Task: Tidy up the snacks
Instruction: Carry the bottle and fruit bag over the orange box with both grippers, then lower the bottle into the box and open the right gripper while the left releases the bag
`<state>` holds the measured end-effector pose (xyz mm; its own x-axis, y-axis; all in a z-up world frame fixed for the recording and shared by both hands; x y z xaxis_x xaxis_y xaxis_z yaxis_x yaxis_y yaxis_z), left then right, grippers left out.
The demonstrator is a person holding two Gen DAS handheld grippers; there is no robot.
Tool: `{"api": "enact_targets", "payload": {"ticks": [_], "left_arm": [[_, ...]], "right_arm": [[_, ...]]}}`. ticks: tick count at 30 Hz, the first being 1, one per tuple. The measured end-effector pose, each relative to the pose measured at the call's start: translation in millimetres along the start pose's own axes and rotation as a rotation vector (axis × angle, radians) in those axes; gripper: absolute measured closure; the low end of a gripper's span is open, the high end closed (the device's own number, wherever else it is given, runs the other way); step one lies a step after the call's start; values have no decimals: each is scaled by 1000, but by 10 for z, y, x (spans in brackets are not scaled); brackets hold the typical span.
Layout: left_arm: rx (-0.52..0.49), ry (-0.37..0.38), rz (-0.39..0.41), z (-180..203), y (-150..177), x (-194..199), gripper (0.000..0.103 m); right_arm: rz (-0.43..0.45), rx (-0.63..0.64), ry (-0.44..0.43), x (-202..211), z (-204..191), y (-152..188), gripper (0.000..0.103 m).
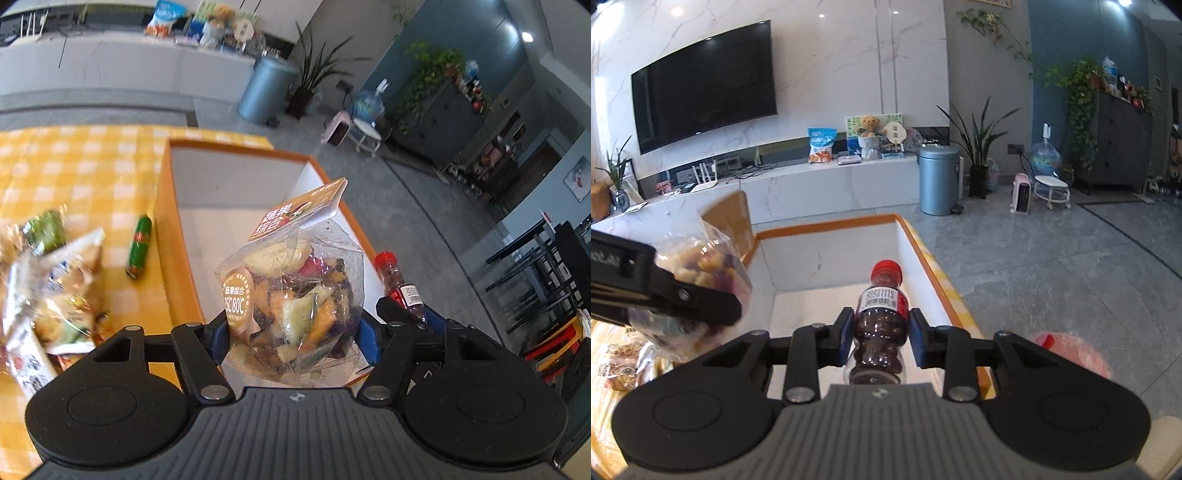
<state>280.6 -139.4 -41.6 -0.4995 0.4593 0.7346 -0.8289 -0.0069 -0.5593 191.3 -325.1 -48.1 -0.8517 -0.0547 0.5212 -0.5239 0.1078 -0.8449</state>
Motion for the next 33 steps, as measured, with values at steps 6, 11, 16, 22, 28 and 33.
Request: {"api": "enact_targets", "payload": {"ticks": [6, 11, 16, 22, 28, 33], "left_arm": [[-22, -81, -20, 137, 170, -120, 27], [-54, -107, -17, 205, 218, -87, 12], [-180, -130, 123, 284, 211, 135, 4], [-223, -202, 197, 270, 245, 436, 4], [-130, -209, 206, 18, 265, 643, 4], [-86, -222, 187, -218, 215, 667, 4]], "right_arm": [[-5, -12, -15, -126, 83, 103, 73], [-22, -45, -42, -202, 108, 89, 73], [-52, -54, -51, -269, 106, 119, 73], [-69, -17, -50, -281, 35, 123, 73], [-55, 10, -17, -262, -62, 37, 74], [-76, 36, -12, -301, -111, 34, 74]]}}
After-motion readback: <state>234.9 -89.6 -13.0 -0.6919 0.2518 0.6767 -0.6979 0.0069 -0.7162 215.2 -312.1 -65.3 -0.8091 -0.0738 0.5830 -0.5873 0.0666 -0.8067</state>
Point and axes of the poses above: each gripper's, at about its wrist camera, not at the fingertips, and x roughly against the way its jaws point, z to its right, y to its underside, the point moved 4 cm from there along -x, roughly the way its jaws point, and after that the axes turned 5 degrees about -y, right-handed, at the moved point
